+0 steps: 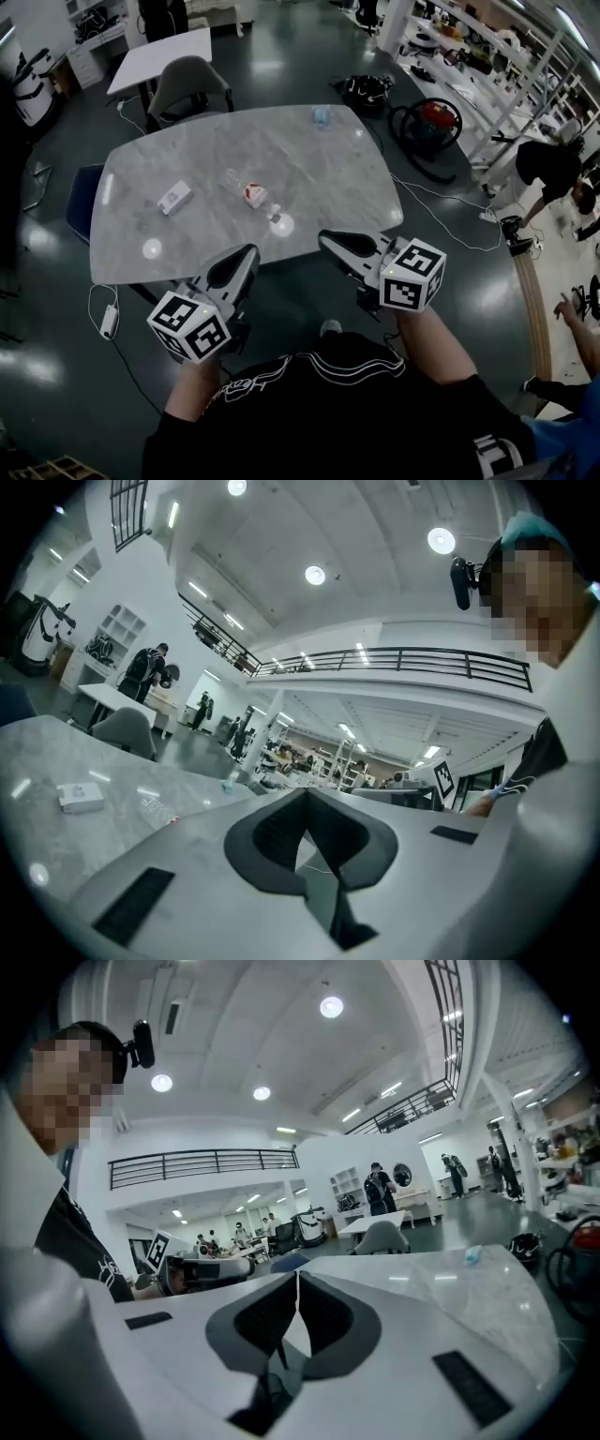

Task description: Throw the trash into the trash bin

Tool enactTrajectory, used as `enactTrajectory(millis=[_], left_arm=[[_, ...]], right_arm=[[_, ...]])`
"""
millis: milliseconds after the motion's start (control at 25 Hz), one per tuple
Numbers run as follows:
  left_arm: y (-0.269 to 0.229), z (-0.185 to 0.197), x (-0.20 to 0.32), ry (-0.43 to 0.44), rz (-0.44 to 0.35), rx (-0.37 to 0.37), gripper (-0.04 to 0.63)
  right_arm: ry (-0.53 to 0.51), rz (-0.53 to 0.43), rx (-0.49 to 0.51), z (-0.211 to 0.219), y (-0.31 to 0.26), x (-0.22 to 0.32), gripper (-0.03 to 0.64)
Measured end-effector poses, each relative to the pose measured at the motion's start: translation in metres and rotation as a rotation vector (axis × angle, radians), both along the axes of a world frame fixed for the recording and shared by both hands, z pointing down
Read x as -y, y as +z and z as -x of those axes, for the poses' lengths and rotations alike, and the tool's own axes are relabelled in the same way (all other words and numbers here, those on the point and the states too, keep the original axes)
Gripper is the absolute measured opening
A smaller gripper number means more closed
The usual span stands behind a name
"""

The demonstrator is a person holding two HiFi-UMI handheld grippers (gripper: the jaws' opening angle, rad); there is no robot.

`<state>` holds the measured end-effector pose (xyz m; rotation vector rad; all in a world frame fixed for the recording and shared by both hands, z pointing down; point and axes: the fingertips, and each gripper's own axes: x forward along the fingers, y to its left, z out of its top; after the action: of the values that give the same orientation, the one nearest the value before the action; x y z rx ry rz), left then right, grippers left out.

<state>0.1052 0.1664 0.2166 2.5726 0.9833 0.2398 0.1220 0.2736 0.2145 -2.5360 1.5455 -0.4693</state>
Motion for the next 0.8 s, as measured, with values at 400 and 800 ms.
enactTrajectory(millis=[400, 800], left_arm=[[0.011, -0.103, -0.032, 0.006, -0.089, 0.017, 0.006], [0.039, -0.268, -0.044, -0.061, -0.067, 0.119, 0.006]], right_arm=[[0.017, -0.063, -0.036, -0.123, -0.001, -0.031, 0.035], [0.05, -0.033, -0.025, -0.311, 0.015, -0.063, 0.035]])
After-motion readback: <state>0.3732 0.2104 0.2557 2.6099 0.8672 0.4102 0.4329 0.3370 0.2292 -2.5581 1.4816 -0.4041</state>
